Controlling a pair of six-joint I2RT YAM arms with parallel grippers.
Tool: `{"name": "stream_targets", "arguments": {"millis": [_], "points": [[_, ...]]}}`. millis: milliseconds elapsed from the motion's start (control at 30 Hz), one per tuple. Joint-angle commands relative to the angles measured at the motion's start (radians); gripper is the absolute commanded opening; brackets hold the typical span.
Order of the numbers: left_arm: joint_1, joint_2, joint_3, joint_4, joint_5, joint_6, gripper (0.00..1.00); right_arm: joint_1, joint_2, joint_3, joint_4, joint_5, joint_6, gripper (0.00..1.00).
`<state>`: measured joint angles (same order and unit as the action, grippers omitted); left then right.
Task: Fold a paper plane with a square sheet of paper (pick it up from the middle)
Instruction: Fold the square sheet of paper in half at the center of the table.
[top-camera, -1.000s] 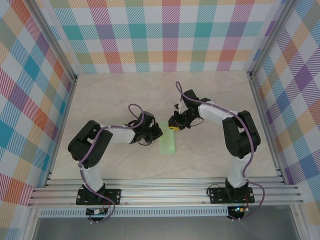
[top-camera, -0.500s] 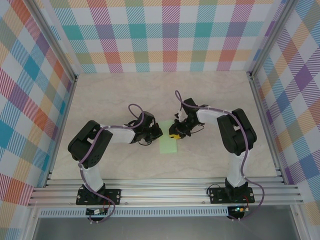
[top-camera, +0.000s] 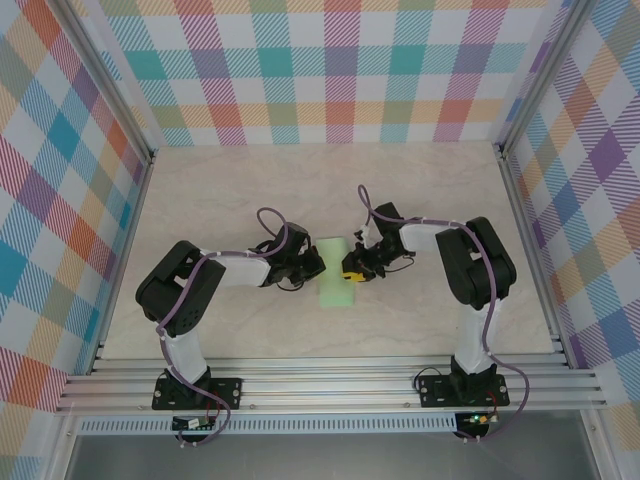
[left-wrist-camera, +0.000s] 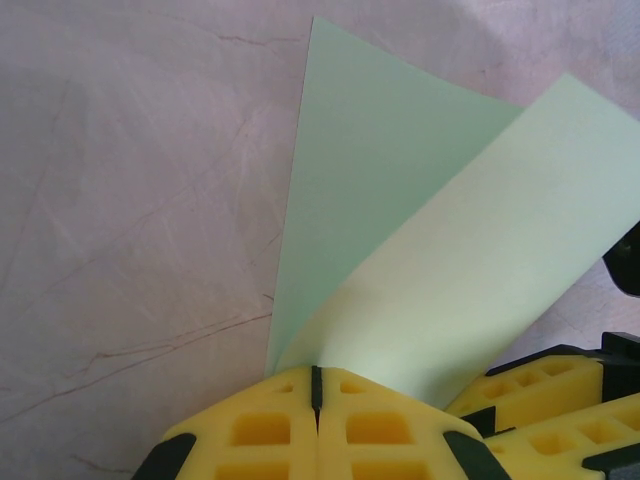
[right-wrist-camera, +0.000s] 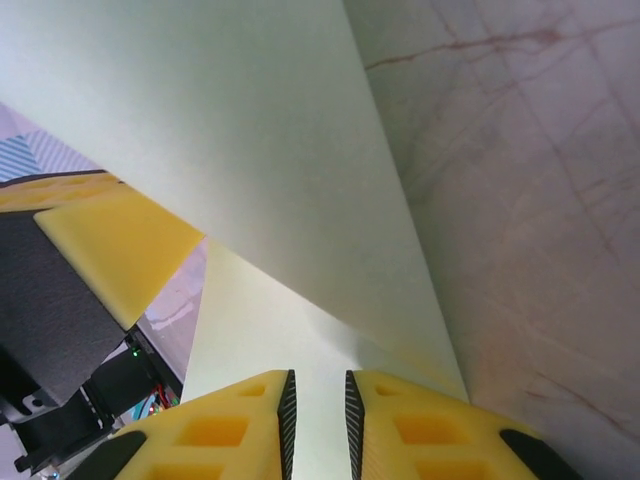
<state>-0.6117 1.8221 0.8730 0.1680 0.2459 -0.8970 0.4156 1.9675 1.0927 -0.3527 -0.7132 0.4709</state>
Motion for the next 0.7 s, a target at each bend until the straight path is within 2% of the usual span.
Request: {"name": "stream_targets", "arguments": {"millis": [0,167,333,567,667], "points": [[0.003,0.021,-0.022,-0.068,-0.005,0.018,0.0,-0.009,-0.043,-0.055,0.012,0.017,-0.03,0.23],[0.001,0.022,-0.021,-0.072,-0.005,0.02,0.0,-0.01,-0.139,-0.097,0.078,-0.085,-0.028,0.23],[0.0,0.023,-0.019,-0.071,-0.004,0.021,0.0,-0.009,-0.139,-0.144,0.132,-0.124,-0.029,0.25],[0.0,0.022,-0.02,-0.073,-0.004,0.023,0.0,-0.009,-0.087,-0.169,0.145,-0.095,-0.062,0.25],[0.0,0.022,-0.019,-0.074,-0.002,0.024,0.0,-0.01,-0.087,-0.183,0.113,-0.043,-0.099,0.25]]}}
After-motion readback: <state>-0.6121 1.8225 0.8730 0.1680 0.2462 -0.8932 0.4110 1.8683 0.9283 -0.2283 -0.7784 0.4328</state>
